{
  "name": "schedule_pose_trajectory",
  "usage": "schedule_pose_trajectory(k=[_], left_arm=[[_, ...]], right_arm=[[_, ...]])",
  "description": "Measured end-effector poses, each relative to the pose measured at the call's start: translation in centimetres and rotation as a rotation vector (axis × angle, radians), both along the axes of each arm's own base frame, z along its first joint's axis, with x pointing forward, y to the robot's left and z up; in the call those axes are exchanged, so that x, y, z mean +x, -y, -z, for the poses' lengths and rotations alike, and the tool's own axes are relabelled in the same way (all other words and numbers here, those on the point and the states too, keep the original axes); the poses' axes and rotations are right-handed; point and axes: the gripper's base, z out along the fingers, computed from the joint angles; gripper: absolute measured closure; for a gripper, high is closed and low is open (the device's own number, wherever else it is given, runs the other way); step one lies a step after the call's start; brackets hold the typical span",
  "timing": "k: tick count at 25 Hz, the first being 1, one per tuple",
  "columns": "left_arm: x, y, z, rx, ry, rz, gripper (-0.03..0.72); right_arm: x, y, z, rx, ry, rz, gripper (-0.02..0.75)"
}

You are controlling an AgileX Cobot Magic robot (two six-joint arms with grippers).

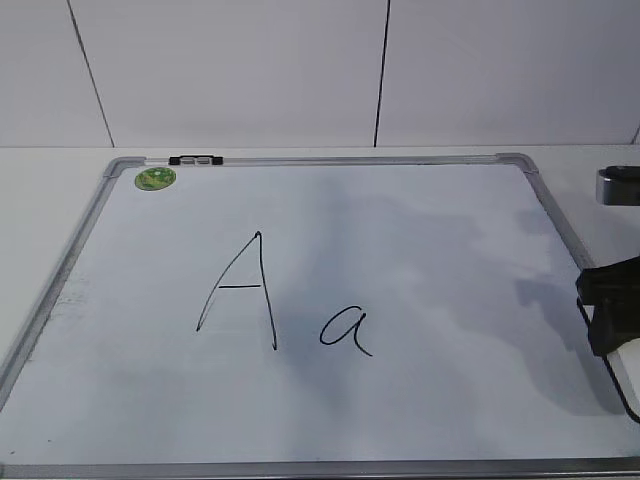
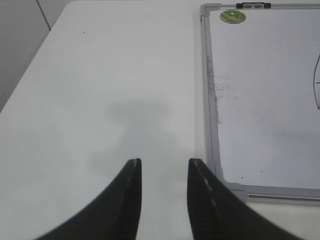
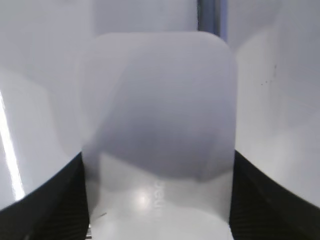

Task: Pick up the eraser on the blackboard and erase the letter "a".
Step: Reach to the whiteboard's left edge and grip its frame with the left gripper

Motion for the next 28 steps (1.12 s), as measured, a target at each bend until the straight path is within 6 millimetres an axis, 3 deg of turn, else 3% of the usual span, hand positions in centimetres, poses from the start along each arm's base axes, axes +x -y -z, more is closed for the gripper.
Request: schedule_pose_trajectory(k=[9,17,28], left_arm=[[0.0,0.0,0.0,0.000,0.000,0.000,0.453],[0.0,0.0,0.0,0.000,0.000,0.000,0.453],[0.0,0.0,0.0,0.000,0.000,0.000,0.454]], right_arm=[[-0.9,-5.1,-2.2,-0.001,0.031,-0.229,0.206],[-0.4,-7.6,-4.7,0.011,0.085,-0.309,0.206],[-0.6,-11.6,-3.7,0.054,0.063,-0.437,0.206]])
